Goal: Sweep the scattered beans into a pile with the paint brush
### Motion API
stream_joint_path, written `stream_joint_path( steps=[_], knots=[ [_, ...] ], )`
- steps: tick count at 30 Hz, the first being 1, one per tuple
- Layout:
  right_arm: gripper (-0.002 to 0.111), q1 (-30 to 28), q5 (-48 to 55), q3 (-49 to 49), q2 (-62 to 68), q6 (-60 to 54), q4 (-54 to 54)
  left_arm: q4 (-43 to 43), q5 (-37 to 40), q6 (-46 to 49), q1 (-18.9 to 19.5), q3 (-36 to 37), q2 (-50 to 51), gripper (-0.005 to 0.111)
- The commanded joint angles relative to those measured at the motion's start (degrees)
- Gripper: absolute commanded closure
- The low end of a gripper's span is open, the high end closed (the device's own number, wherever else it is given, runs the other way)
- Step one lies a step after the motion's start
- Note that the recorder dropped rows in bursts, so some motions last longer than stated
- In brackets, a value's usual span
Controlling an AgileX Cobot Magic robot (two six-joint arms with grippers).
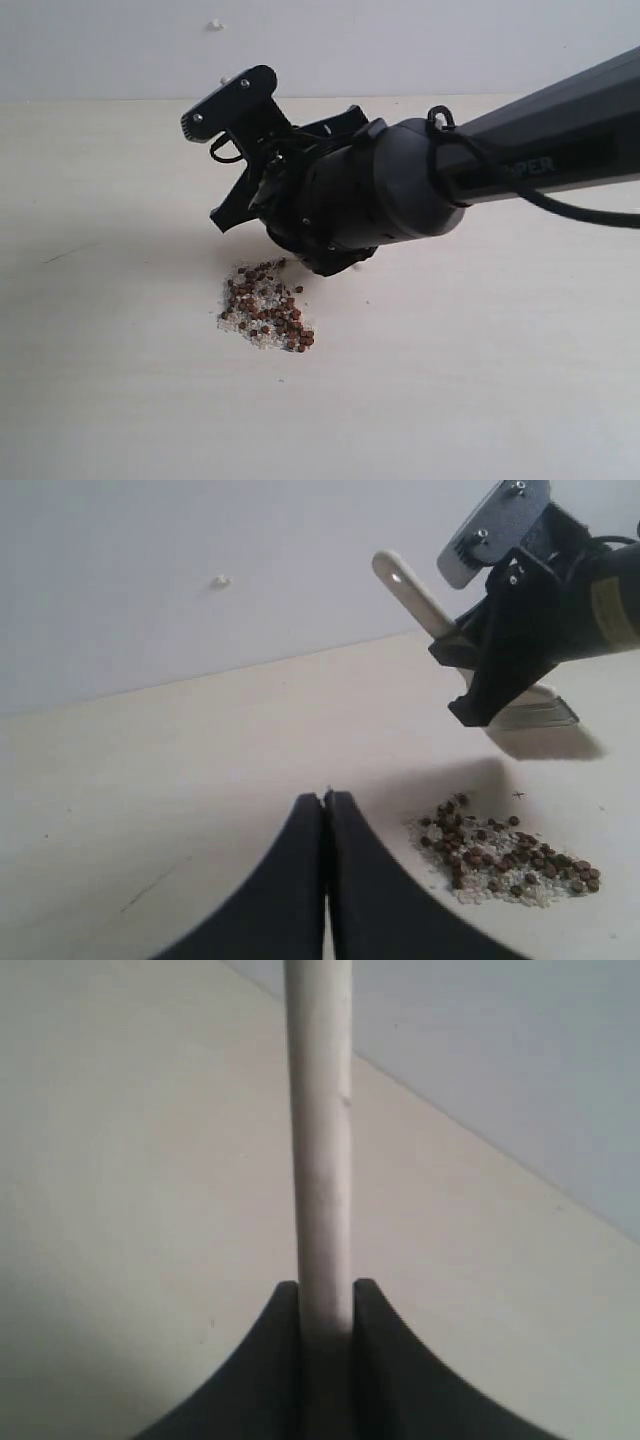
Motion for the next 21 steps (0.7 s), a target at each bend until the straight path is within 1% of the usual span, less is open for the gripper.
stream_joint_path(
  steps=[1,5,12,21],
  knots=[
    [0.108,-0.2,-1.9,-4.2,3.0,0.2,-1.0,0.2,-0.1,-0.3,0.1,0.0,-0.3,0.107],
    [0.108,-0.2,-3.9,-6.3,5.2,0.2,-1.0,0.2,-0.1,-0.3,0.1,0.0,-0.3,0.107],
    [0.108,0.2,-8.2,-6.3,5.7,2.3,-1.0,0.2,-0.1,-0.3,0.1,0.0,-0.3,0.107],
    [0.108,3.2,-9.4,-6.3,5.6,2.3,-1.0,0.2,-0.1,-0.3,0.1,0.0,-0.3,0.107]
  ],
)
